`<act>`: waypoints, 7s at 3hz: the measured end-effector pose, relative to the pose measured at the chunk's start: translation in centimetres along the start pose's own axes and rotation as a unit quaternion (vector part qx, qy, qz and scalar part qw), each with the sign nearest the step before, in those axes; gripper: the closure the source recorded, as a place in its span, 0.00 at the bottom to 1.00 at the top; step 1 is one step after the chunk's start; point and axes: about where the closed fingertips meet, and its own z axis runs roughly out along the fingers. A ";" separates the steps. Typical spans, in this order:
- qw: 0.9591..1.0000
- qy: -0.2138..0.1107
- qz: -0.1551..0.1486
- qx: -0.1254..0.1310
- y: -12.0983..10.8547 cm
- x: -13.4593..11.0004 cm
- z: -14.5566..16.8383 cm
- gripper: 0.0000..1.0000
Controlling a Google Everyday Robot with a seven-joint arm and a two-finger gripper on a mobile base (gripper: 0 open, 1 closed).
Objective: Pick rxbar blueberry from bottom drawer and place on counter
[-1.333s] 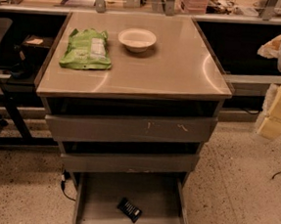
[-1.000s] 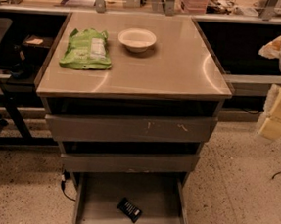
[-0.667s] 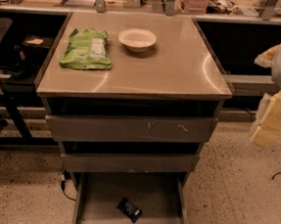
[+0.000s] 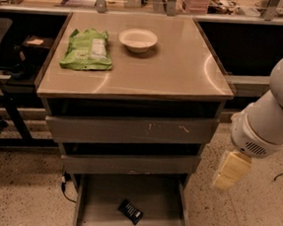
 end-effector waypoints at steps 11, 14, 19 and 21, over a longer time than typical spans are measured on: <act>0.982 -0.059 0.114 -0.135 8.5 1.2 37.6 0.00; 0.977 -0.088 0.129 -0.146 9.9 0.4 45.1 0.00; 0.956 -0.154 0.137 -0.208 13.8 -2.3 60.4 0.00; 0.954 -0.165 0.138 -0.210 14.1 -2.4 61.9 0.00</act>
Offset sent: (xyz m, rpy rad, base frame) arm 0.0187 -0.0035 -0.0780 -0.0063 0.0279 -0.0448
